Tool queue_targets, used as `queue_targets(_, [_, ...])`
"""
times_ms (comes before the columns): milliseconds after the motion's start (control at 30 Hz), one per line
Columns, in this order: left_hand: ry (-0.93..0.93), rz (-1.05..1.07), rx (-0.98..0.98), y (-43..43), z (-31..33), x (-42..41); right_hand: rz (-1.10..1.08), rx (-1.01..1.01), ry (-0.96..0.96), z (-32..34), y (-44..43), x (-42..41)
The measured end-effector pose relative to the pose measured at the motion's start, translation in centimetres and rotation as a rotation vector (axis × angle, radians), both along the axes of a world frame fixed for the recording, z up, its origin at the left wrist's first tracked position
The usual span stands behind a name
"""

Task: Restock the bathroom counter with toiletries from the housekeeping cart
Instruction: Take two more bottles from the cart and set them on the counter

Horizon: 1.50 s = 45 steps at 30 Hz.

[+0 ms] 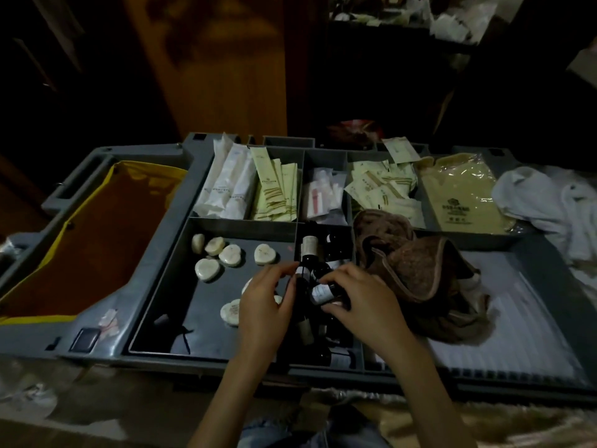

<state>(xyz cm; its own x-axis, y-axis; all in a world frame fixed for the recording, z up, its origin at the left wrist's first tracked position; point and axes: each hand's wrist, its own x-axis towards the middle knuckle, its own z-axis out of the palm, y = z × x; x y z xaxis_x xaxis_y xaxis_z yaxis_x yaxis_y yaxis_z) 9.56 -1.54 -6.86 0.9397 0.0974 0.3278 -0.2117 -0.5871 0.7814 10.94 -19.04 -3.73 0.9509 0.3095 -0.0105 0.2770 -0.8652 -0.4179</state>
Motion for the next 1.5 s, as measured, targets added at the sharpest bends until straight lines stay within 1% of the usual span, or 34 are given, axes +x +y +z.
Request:
queue_targets(133, [-0.004, -0.025, -0.008, 0.0, -0.1, 0.3, 0.048, -0.057, -0.010, -0.3, 0.7, 0.2])
queue_targets(333, [0.010, -0.028, -0.052, 0.0, -0.3, 0.4, 0.058, -0.022, -0.016, -0.7, 0.7, 0.6])
queue_targets(400, [0.013, -0.028, -0.066, 0.0, -0.3, 0.4, 0.052, 0.029, -0.002, -0.6, 0.3, 0.6])
queue_targets(500, [0.011, -0.031, -0.066, 0.0, -0.2, 0.3, -0.003, 0.162, 0.013, -0.3, -0.5, 0.6])
queue_targets(633, [0.011, -0.035, -0.046, -0.2, -0.1, 0.2, -0.076, 0.336, 0.033, 0.1, -1.0, 0.8])
queue_targets(700, [0.004, -0.034, -0.023, -0.2, -0.2, 0.2, -0.104, 0.384, 0.043, 0.2, -1.1, 0.8])
queue_targets(767, [0.000, -0.039, -0.023, -0.2, -0.2, 0.2, -0.112, 0.374, 0.042, 0.1, -1.1, 0.8])
queue_targets(900, [0.015, -0.041, -0.056, -0.2, 0.1, 0.6, -0.106, 0.293, 0.033, 0.1, -1.2, 0.7])
queue_targets(1067, [0.039, -0.030, -0.031, -0.3, 0.4, 1.8, -0.075, 0.176, 0.023, 0.0, -1.2, 0.6])
queue_targets(1200, [0.051, -0.055, 0.022, -0.4, 0.8, 2.3, -0.071, 0.123, 0.014, 0.2, -0.9, 0.7])
queue_targets(1300, [0.049, -0.061, 0.012, -0.2, 0.8, 2.2, -0.075, 0.131, 0.026, 0.1, -0.9, 0.7])
queue_targets(1500, [0.058, -0.051, -0.014, 0.5, 0.6, 2.3, -0.116, 0.301, 0.072, 0.6, -1.5, 0.6])
